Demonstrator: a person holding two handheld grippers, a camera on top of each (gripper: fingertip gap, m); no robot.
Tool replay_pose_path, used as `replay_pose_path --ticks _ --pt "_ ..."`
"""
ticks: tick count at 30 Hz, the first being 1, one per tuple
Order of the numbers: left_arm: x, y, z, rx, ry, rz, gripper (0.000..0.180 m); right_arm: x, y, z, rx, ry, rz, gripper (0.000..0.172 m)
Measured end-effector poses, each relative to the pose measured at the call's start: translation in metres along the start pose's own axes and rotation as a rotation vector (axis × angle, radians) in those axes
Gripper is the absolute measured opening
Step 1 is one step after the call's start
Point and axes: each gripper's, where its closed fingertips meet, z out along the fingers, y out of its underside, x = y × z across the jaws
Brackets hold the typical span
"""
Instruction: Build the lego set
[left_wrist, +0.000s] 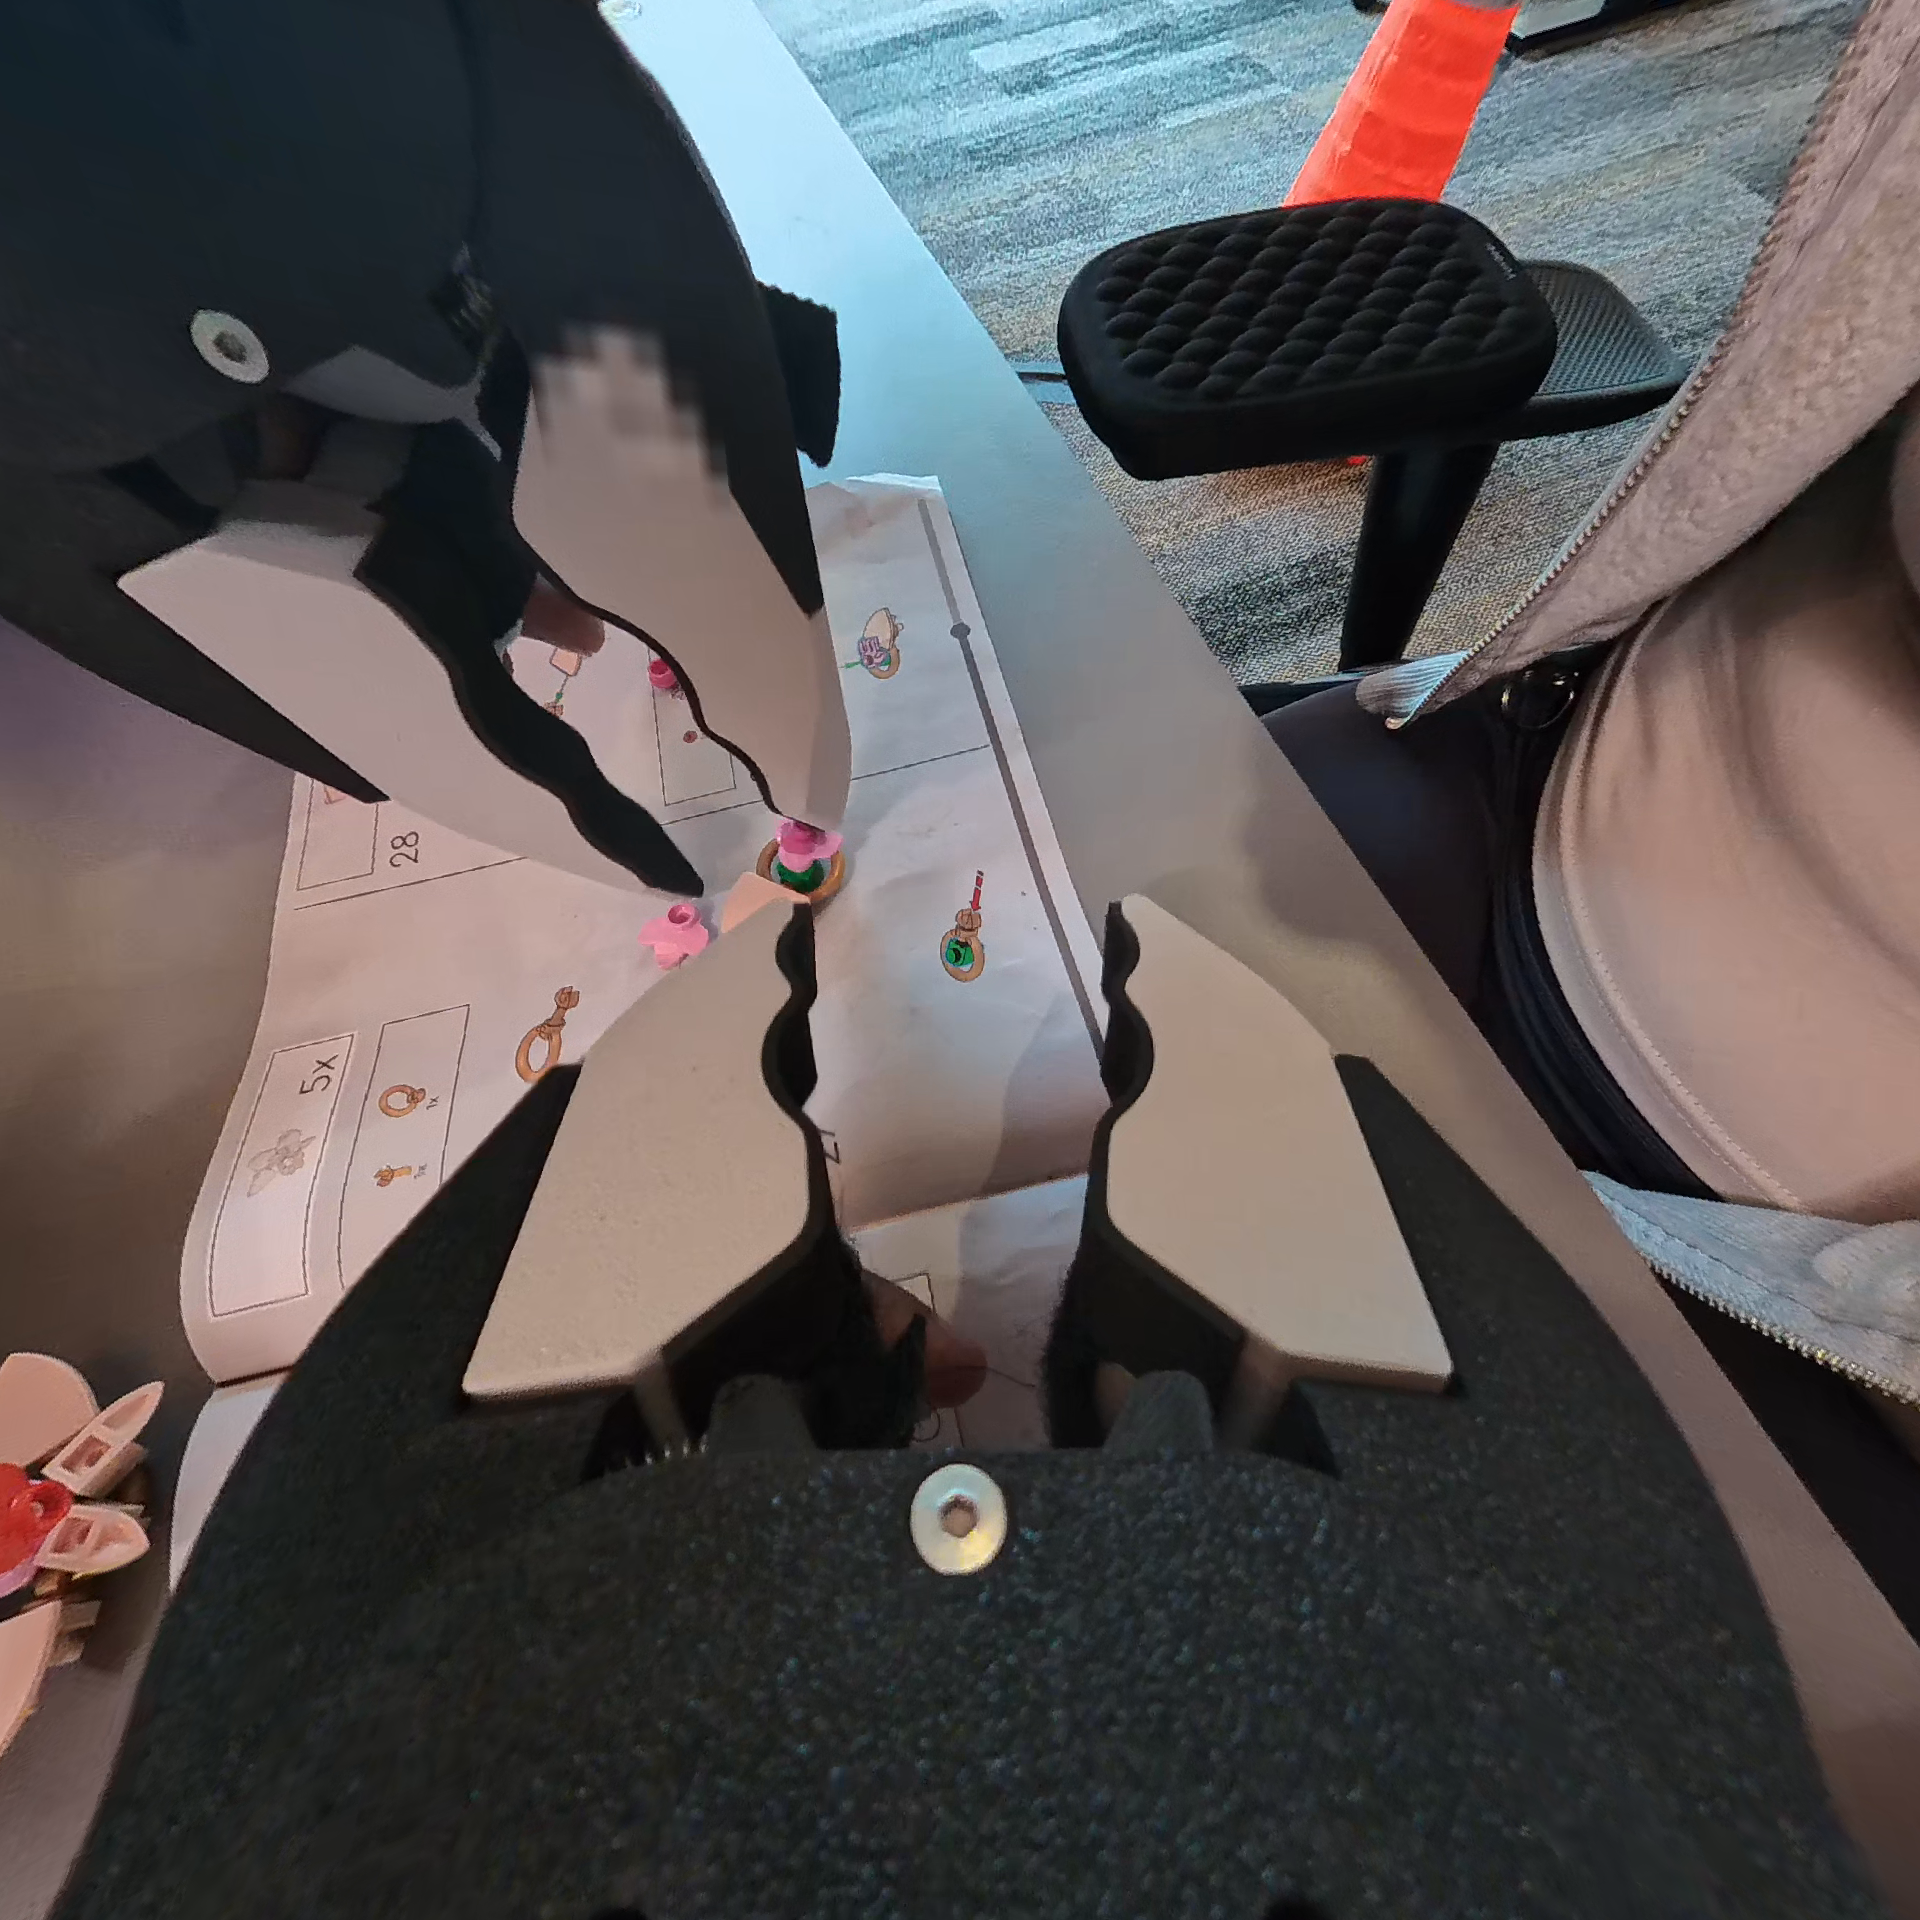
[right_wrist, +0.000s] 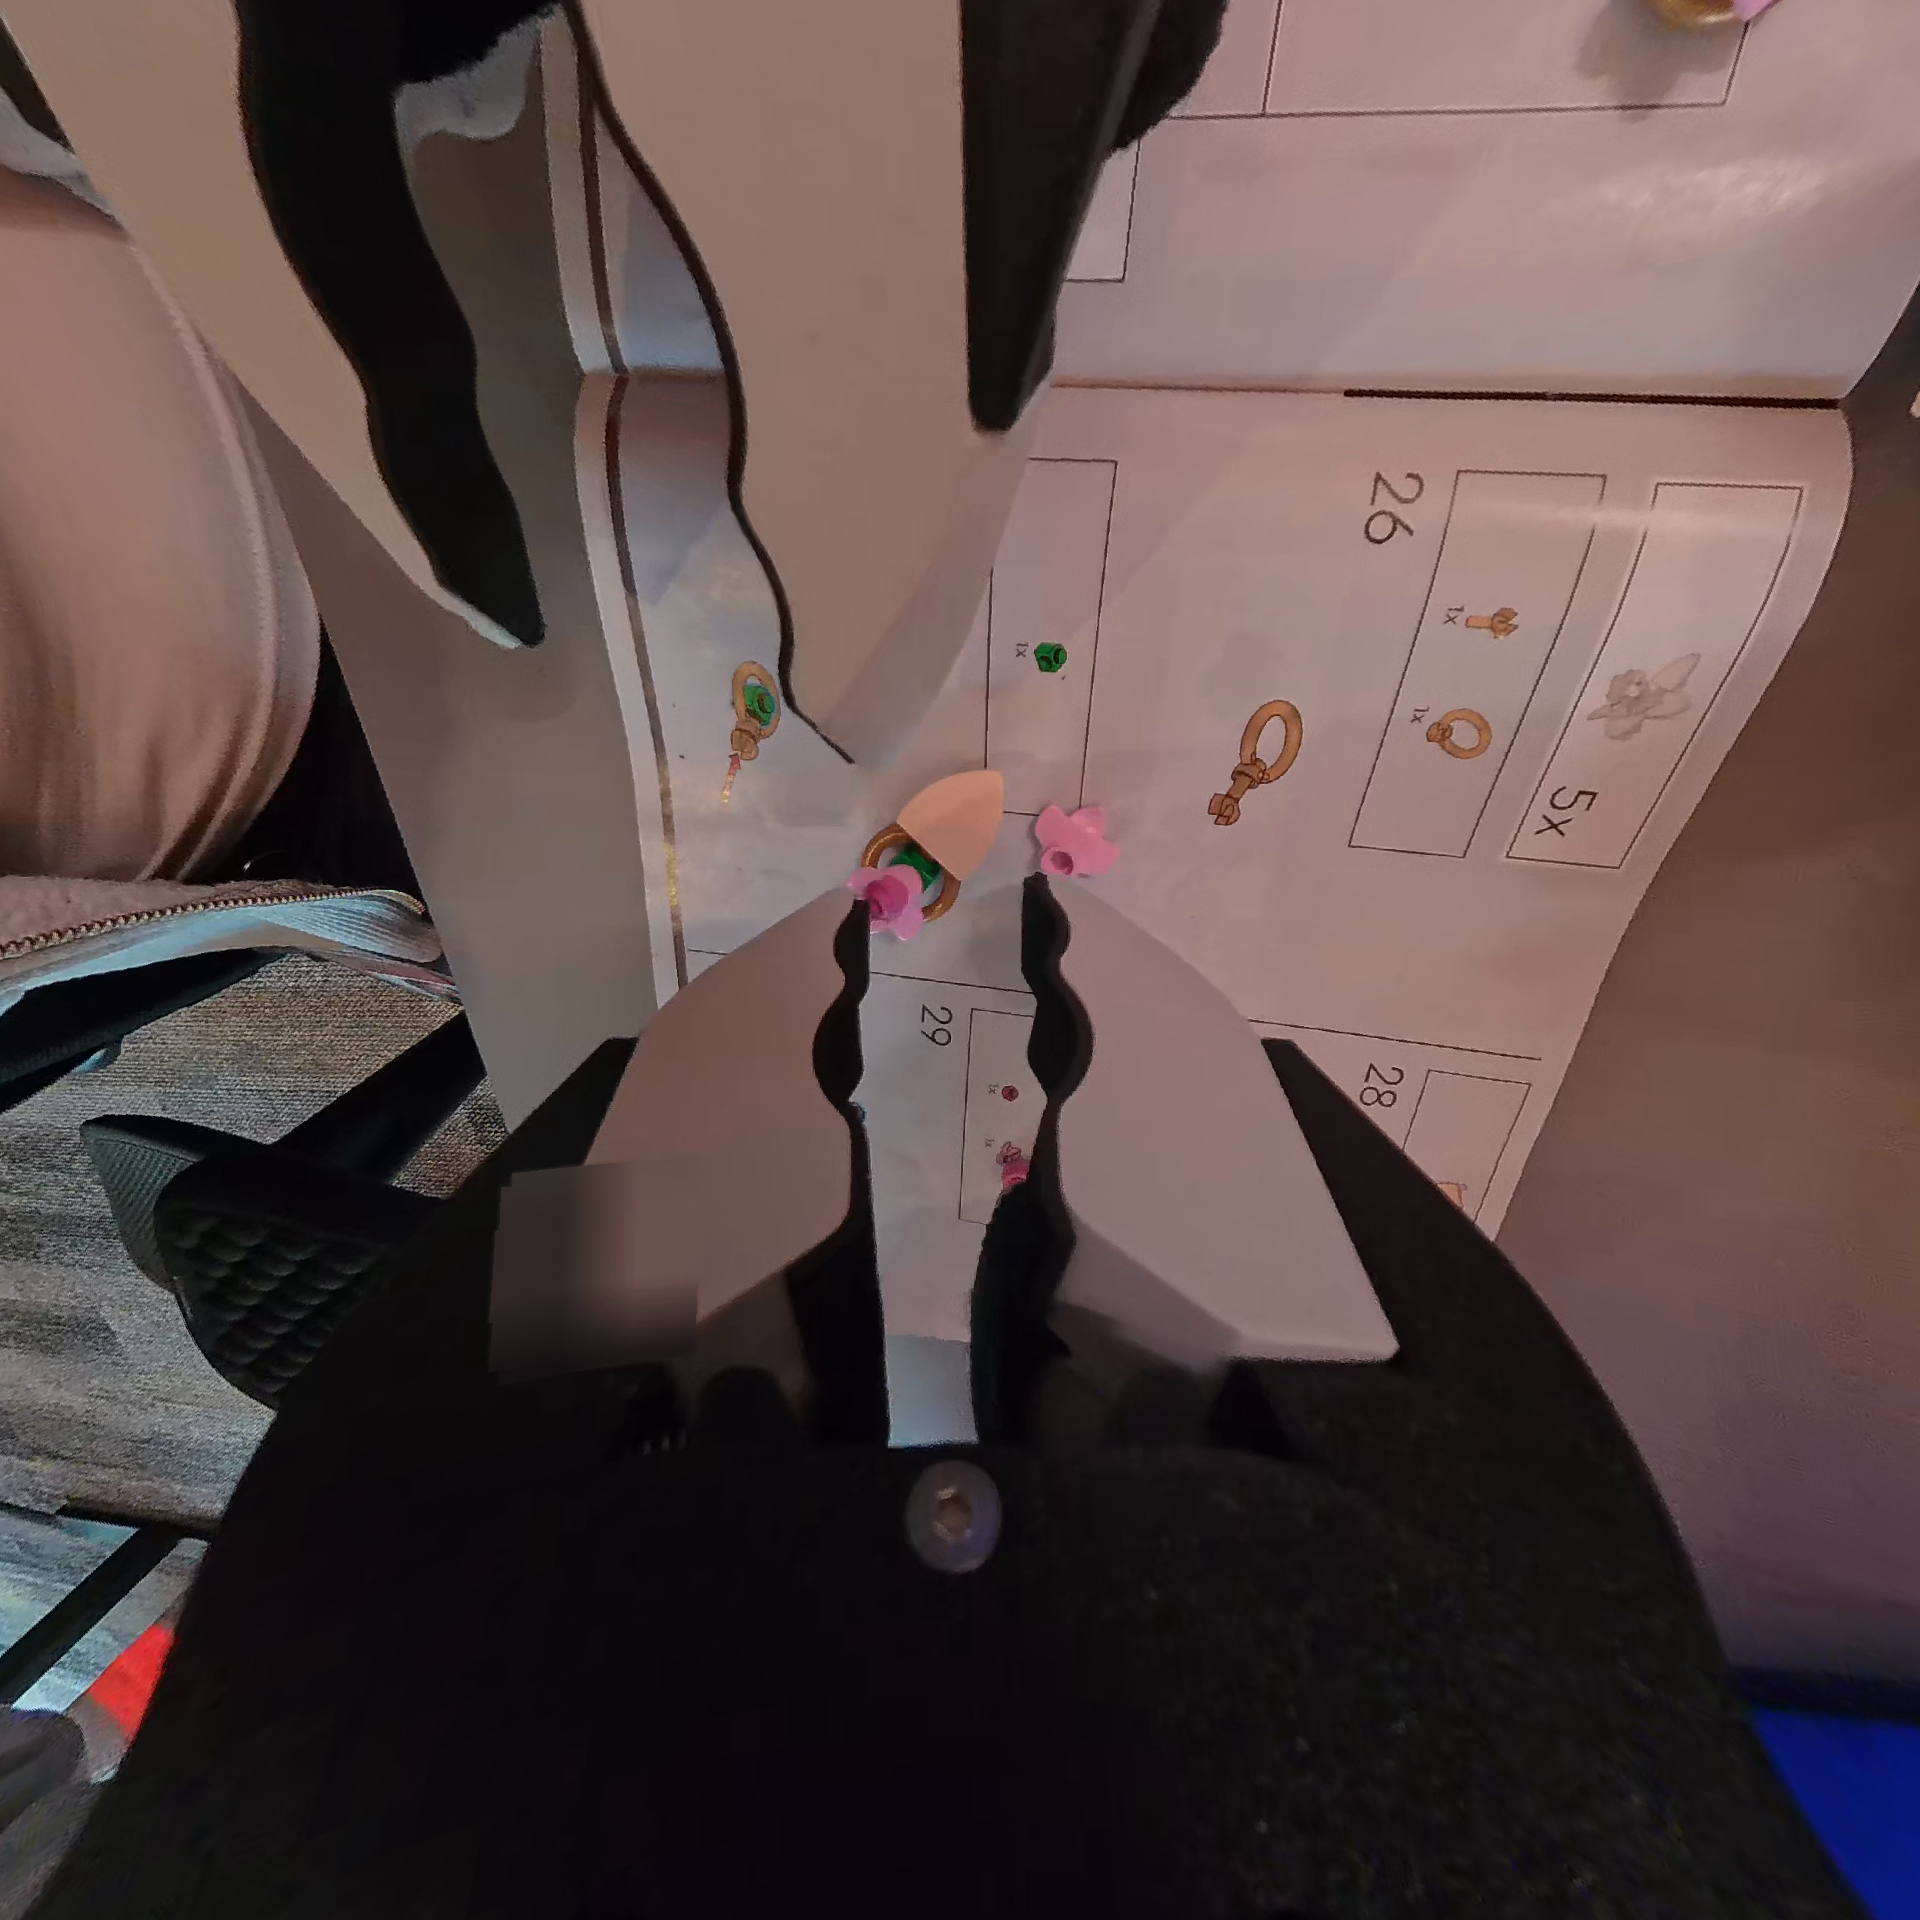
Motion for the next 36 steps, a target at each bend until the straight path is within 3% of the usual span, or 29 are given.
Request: replay_pose_path --ticks 16,36 --pt "0.003 -0.007 0.019 -0.032 0.012 -0.038 0.071 0.001 -0.001 0.0 0.003 -0.004 0.001 0.028" --pt "0.005 0.0 0.025 -0.088 0.022 -0.032 0.071 0.002 -0.003 -0.001 0.016 -0.001 0.0 0.028"
